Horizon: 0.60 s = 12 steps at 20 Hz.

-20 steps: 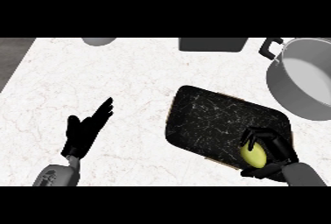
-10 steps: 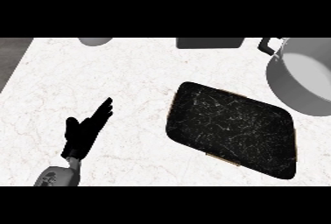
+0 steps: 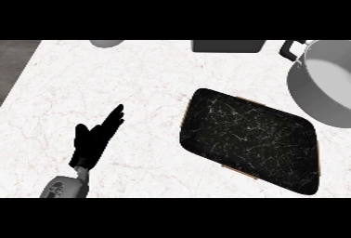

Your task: Pick the lemon from the tray and place it in the pot

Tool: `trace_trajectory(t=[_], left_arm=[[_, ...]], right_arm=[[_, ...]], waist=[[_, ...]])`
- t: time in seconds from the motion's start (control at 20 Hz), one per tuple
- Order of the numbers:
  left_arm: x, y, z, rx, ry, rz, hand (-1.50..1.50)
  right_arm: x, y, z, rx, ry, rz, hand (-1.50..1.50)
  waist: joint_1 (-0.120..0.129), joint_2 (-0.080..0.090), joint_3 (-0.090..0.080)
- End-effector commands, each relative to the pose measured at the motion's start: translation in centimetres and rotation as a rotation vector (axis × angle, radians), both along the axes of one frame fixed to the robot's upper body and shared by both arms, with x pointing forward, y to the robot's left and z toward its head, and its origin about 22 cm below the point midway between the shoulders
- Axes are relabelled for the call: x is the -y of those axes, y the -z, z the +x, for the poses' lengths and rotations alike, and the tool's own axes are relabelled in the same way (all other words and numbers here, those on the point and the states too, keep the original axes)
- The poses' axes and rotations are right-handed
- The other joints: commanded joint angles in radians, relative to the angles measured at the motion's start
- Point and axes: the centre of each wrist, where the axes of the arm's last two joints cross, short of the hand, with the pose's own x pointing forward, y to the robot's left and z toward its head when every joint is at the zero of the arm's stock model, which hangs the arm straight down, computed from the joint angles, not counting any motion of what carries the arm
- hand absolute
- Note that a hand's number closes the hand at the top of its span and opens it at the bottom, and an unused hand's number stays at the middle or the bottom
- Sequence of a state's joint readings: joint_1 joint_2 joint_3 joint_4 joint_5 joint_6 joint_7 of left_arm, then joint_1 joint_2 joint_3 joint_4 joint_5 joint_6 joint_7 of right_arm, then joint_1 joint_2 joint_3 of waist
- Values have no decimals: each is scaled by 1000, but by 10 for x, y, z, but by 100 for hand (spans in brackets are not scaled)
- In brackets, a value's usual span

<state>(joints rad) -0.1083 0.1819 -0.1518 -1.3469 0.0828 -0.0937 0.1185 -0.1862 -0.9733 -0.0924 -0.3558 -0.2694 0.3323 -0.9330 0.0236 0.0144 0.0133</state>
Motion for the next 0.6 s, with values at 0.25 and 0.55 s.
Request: trace_trajectory(t=[0.25, 0.55], left_arm=[[-4, -16, 8, 13, 6, 11, 0], [3, 2, 4, -5, 8, 15, 0]], right_arm=[[17, -43, 12, 137, -62, -173, 150], [25, -92, 34, 127, -75, -249, 150]], waist=[[17, -3, -3], [10, -2, -8]])
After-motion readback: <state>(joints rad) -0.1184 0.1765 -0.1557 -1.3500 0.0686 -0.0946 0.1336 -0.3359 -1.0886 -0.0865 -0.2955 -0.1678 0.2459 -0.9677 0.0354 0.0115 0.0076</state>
